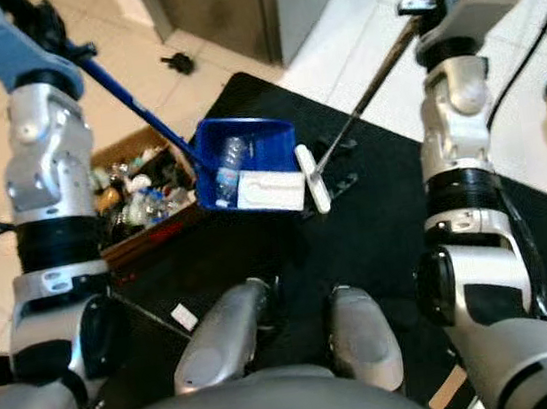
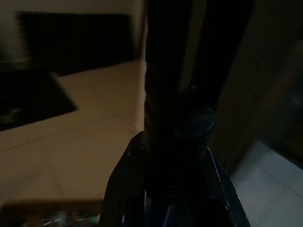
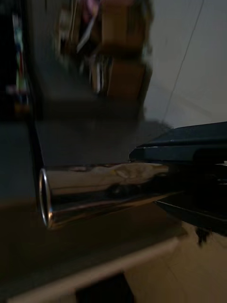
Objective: Sweep floor
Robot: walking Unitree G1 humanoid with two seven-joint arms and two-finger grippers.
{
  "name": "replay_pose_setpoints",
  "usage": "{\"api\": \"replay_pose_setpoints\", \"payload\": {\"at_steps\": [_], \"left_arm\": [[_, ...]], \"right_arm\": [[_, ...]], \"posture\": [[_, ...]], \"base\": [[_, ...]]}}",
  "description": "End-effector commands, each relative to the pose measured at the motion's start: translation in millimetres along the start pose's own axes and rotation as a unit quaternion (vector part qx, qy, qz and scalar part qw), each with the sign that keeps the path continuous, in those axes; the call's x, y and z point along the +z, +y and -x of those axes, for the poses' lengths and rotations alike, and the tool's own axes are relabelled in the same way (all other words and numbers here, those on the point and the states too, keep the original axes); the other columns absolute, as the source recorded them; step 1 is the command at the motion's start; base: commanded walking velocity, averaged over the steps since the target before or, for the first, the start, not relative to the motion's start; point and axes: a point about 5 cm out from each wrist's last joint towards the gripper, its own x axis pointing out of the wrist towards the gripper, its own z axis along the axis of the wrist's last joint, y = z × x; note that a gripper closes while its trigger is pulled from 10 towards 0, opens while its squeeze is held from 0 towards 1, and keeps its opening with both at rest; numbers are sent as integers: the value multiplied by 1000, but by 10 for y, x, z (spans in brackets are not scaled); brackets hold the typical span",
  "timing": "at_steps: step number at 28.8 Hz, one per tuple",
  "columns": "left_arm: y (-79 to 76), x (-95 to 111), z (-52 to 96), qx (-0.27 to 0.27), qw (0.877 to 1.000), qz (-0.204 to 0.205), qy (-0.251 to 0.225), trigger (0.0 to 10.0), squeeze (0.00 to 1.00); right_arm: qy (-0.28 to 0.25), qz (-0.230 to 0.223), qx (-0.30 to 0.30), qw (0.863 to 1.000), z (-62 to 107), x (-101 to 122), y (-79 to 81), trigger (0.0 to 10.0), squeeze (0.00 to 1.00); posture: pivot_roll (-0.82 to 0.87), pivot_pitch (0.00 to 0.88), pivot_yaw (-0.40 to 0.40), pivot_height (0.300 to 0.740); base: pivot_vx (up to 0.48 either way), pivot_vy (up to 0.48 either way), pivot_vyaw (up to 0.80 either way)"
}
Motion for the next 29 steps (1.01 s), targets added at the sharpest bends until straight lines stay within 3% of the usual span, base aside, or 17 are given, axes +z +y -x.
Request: {"api": "replay_pose_setpoints", "payload": {"at_steps": [1, 15, 29], "left_arm": [[55, 197, -72, 12, 999, 4, -32, 10000, 0], [292, 651, -229, 55, 994, 26, -94, 10000, 0], [381, 674, -237, 70, 992, 23, -101, 10000, 0]], "right_arm": [[-9, -5, 2, 1000, -20, 31, 12, 10000, 0], [-11, -5, 5, 1000, -35, 44, 25, 10000, 0], [-18, -2, -2, 1000, -54, 92, -21, 10000, 0]], "posture": [[110, 0, 19, 740], [114, 0, 12, 740], [116, 0, 9, 740]], "base": [[0, 0, 788], [0, 0, 790], [0, 0, 790]]}}
